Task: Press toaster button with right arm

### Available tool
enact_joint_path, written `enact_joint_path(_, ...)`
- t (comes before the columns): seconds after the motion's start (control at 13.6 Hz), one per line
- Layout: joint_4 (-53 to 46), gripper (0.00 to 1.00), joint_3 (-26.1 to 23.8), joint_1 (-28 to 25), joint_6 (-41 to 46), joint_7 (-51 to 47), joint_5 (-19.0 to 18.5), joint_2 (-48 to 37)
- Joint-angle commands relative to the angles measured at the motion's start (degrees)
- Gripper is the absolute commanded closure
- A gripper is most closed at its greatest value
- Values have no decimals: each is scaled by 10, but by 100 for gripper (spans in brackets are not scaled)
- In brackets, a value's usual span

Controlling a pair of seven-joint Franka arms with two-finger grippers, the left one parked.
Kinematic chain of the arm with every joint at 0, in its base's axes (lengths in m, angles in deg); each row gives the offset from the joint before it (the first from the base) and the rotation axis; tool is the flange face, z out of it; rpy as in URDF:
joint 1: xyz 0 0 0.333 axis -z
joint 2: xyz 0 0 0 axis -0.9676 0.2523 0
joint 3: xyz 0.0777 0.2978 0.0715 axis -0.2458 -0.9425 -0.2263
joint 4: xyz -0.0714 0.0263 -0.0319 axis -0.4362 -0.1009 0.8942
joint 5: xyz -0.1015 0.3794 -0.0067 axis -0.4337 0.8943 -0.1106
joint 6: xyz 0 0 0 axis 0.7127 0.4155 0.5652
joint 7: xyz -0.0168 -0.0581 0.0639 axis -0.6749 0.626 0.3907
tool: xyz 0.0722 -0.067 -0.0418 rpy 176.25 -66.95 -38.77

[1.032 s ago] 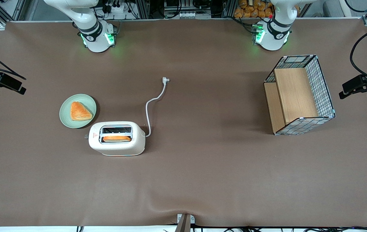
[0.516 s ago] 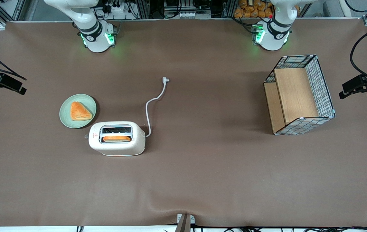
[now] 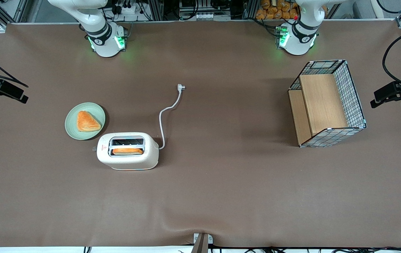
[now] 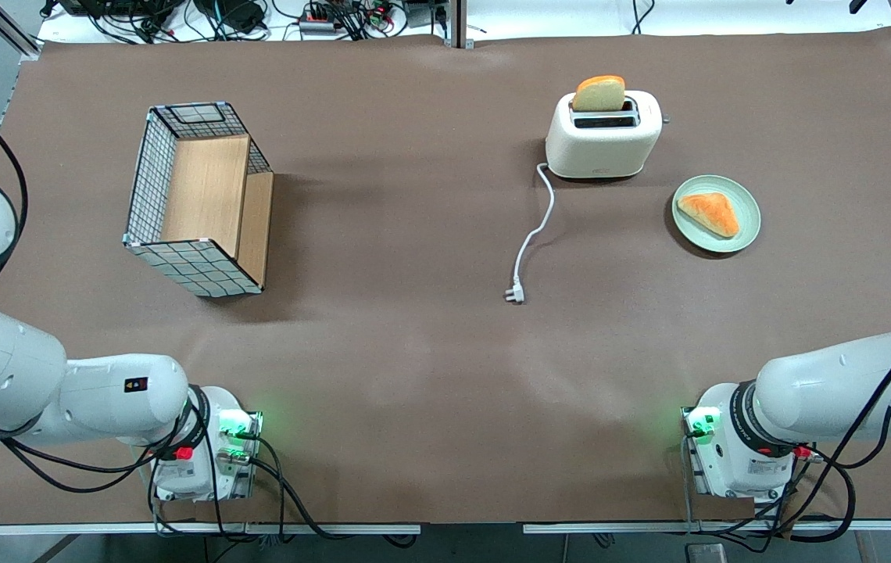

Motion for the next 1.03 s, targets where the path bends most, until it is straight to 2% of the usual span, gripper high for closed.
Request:
enact_joint_path(0.0,-10,0,-3,2,3,7,1,3)
enact_joint_path(0.66,-12,0,-4,5,-1,7,8,19)
enact_joint_path(0.96,-12,0,-1,28,-2,7,50,40)
